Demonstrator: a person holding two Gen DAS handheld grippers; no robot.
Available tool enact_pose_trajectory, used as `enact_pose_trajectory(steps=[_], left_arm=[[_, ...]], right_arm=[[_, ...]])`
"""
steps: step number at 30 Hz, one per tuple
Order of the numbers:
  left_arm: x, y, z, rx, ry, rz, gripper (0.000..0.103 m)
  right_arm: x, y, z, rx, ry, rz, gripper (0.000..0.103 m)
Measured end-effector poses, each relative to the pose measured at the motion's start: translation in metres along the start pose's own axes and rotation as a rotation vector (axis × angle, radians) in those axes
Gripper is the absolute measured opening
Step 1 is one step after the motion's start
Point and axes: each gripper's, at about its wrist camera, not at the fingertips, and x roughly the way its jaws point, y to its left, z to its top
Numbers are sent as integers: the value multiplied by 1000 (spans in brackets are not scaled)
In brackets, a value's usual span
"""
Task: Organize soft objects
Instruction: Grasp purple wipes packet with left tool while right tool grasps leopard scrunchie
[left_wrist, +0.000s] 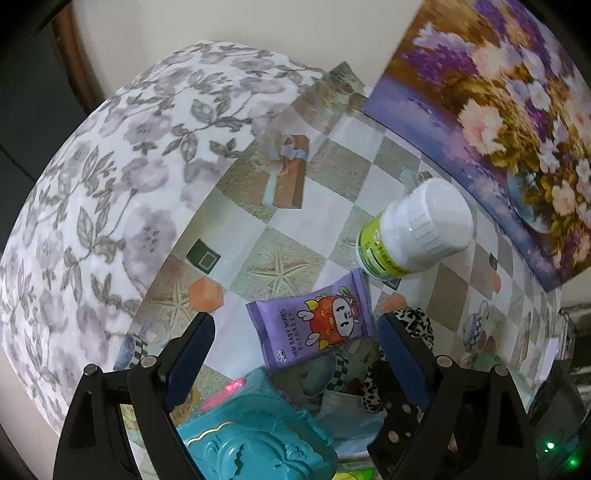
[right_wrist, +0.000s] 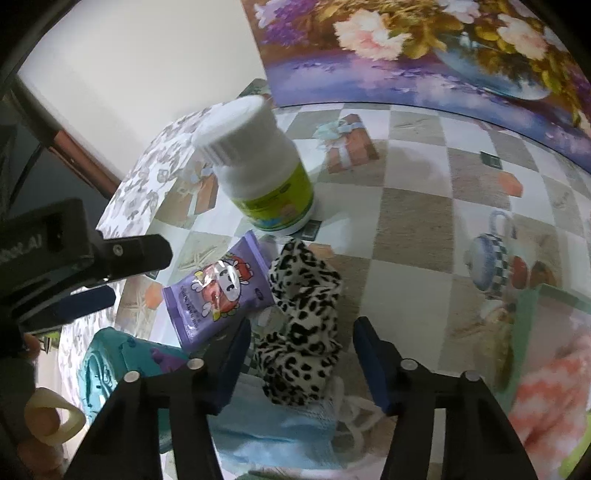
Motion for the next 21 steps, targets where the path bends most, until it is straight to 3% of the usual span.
enact_pose_trajectory(steps=[3,5,16,21], left_arm=[[0,-5,4,45,3,35,90],[0,-9,9,89,6,49,90],[17,-44,23,385,136,72,90],[31,-61,21,502,183,114,90]], right_arm=[[8,-2,1,5,8,1,44],[10,-6,2,13,8,8,32],[4,-28,5,66,2,36,16],[1,-44,8,108,2,33,15]])
